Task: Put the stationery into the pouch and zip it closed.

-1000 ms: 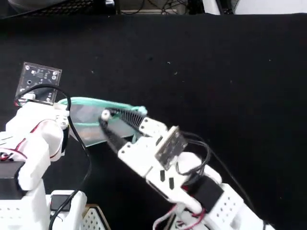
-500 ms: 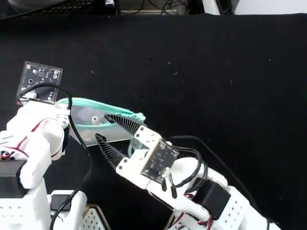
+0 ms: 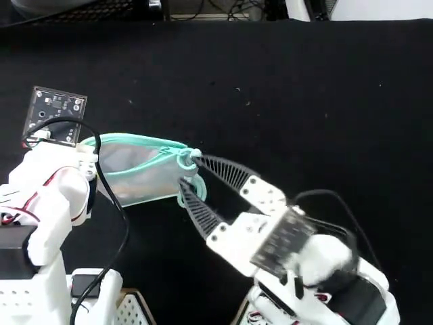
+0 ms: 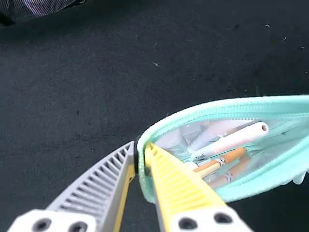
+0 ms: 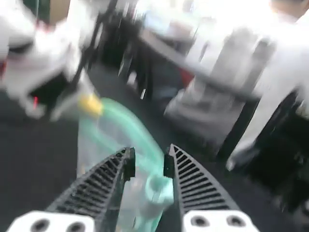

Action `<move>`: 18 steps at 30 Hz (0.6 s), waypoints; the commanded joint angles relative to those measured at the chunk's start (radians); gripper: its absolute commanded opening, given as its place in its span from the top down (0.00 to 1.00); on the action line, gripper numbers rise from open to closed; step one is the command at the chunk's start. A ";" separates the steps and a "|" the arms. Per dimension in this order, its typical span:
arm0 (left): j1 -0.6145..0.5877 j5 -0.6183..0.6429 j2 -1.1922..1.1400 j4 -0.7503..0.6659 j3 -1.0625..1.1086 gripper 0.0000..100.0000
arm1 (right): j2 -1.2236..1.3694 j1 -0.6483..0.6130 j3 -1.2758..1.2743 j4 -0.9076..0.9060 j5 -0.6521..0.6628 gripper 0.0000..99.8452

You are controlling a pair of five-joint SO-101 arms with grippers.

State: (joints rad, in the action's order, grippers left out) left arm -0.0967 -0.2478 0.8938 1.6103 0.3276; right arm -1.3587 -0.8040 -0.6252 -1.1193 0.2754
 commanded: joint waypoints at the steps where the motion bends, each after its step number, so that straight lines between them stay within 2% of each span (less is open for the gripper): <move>1: -0.008 -0.006 -0.023 0.014 0.142 0.97 | 0.001 0.014 -0.071 -0.048 0.011 0.88; 5: -0.008 -0.006 -0.023 0.014 0.143 0.97 | 0.001 0.015 -0.255 0.106 -0.021 0.81; 12: -0.008 -0.006 -0.023 0.014 0.145 0.97 | -0.002 0.038 -0.443 0.382 -0.060 0.81; 18: -0.008 -0.006 -0.023 0.012 0.145 0.97 | -0.010 0.153 -0.389 0.353 -0.060 0.81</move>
State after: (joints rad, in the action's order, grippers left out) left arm -0.0967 -0.2478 0.8938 1.6072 0.3276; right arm -1.3571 -0.7104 -1.0717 -0.7572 0.2217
